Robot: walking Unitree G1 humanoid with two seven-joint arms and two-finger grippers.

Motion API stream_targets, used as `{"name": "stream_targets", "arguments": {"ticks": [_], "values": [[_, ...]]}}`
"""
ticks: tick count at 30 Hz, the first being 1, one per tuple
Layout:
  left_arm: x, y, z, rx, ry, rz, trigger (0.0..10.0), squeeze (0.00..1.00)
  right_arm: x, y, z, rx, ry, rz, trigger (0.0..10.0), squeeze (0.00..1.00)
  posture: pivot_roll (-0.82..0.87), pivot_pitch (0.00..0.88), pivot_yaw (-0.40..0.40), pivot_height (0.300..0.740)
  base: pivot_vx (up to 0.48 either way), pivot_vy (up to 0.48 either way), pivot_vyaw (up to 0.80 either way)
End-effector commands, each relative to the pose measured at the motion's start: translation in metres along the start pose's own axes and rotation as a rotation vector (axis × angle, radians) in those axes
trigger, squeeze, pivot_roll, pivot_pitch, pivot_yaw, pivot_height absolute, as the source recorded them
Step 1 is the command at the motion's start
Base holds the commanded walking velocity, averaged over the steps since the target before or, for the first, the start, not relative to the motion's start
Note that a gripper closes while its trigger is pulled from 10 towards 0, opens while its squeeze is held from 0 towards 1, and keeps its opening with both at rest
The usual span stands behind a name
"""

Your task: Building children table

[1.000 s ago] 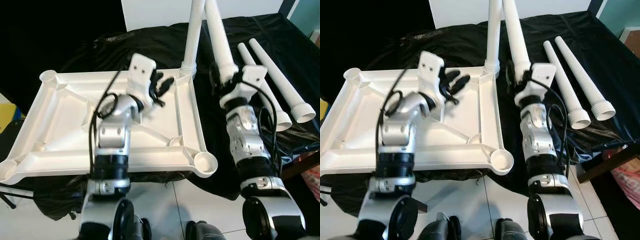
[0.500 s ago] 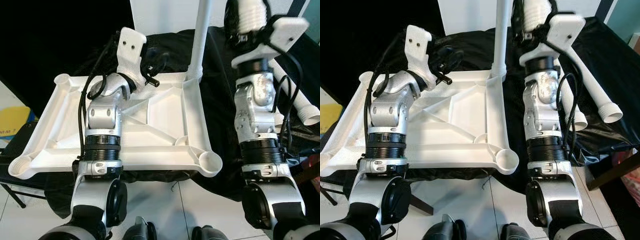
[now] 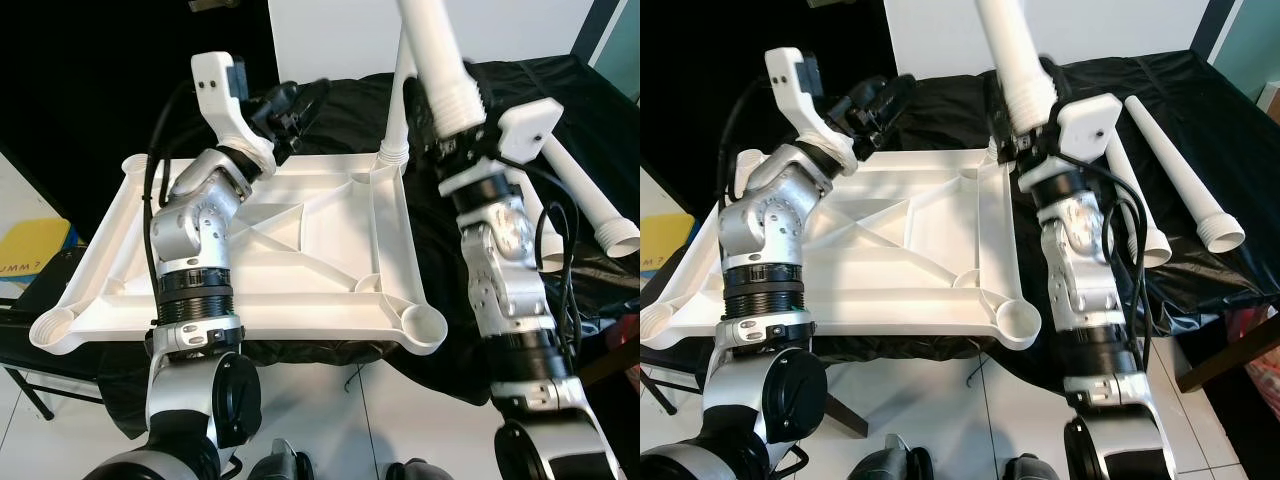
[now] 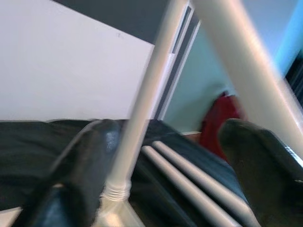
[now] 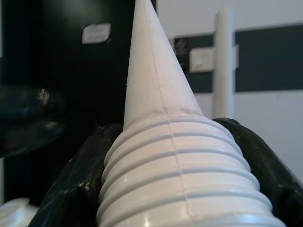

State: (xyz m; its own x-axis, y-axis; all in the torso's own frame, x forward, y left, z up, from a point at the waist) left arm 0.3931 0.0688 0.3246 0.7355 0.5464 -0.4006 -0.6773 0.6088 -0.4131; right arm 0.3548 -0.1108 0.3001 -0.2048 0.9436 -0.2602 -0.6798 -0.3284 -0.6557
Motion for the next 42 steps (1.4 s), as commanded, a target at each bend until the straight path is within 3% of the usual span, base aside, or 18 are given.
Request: {"name": "stream_targets", "arguments": {"ticks": [1,3,6,7,9,19,26,31,34,42], "values": [[-0.019,0.006,-0.011,0.046,0.048,-0.152,10.0,1.0,0.008,0.006,-0.001,0.014,-0.013,0.047,10.0,0.0,-0.07,0.046,0.056,0.74,0.0,0.0,0.0],[-0.021,0.007,-0.016,0.054,0.08,-0.161,10.0,1.0,0.011,0.012,-0.006,0.039,-0.02,0.063,10.0,0.0,-0.07,0.048,0.056,0.74,0.0,0.0,0.0],[-0.031,0.012,-0.025,0.061,0.207,-0.224,10.0,1.0,0.022,0.023,-0.012,0.081,-0.039,0.109,10.0,0.0,-0.08,0.06,0.05,0.74,0.0,0.0,0.0],[-0.031,0.012,-0.025,0.061,0.207,-0.224,10.0,1.0,0.022,0.023,-0.012,0.081,-0.039,0.109,10.0,0.0,-0.08,0.06,0.05,0.74,0.0,0.0,0.0],[-0.031,0.013,-0.035,0.096,0.217,-0.214,10.0,0.0,0.03,0.028,-0.014,0.101,-0.052,0.143,10.0,0.0,-0.08,0.062,0.037,0.74,0.0,0.0,0.0],[-0.027,0.012,-0.062,0.166,0.257,-0.143,10.0,0.0,0.053,0.038,-0.016,0.133,-0.098,0.25,10.0,0.0,-0.07,0.059,0.024,0.74,0.0,0.0,0.0],[-0.03,0.01,-0.06,0.154,0.283,-0.15,10.0,0.0,0.06,0.044,-0.018,0.157,-0.116,0.294,10.0,0.0,-0.06,0.061,0.02,0.74,0.0,0.0,0.0],[-0.024,0.009,-0.05,0.123,0.32,-0.134,10.0,0.0,0.067,0.054,-0.02,0.178,-0.132,0.347,10.0,0.0,-0.06,0.064,0.02,0.74,0.0,0.0,0.0],[0.001,0.002,-0.036,0.124,0.287,-0.056,10.0,0.0,0.071,0.062,-0.025,0.212,-0.127,0.39,10.0,0.0,-0.06,0.074,0.012,0.74,0.0,0.0,0.0],[0.029,-0.009,-0.006,0.103,0.234,0.025,10.0,0.0,0.078,0.061,-0.023,0.209,-0.14,0.421,10.0,0.0,-0.07,0.081,0.012,0.74,0.0,0.0,0.0]]}}
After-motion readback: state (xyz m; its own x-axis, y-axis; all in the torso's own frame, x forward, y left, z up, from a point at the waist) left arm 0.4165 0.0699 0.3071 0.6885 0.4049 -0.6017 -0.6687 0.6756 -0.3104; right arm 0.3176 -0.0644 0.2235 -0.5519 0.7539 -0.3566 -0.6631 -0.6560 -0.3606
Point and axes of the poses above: a point about 5 cm out from each wrist's last joint towards the gripper, its own y axis pointing back from the gripper into the wrist, its own z axis along the axis of the wrist's last joint, x = y × z, the point moved 6 cm from there along -y, pointing out of the wrist towards the gripper, and after that the axes turned 12 degrees about y, right-handed, at the moved point
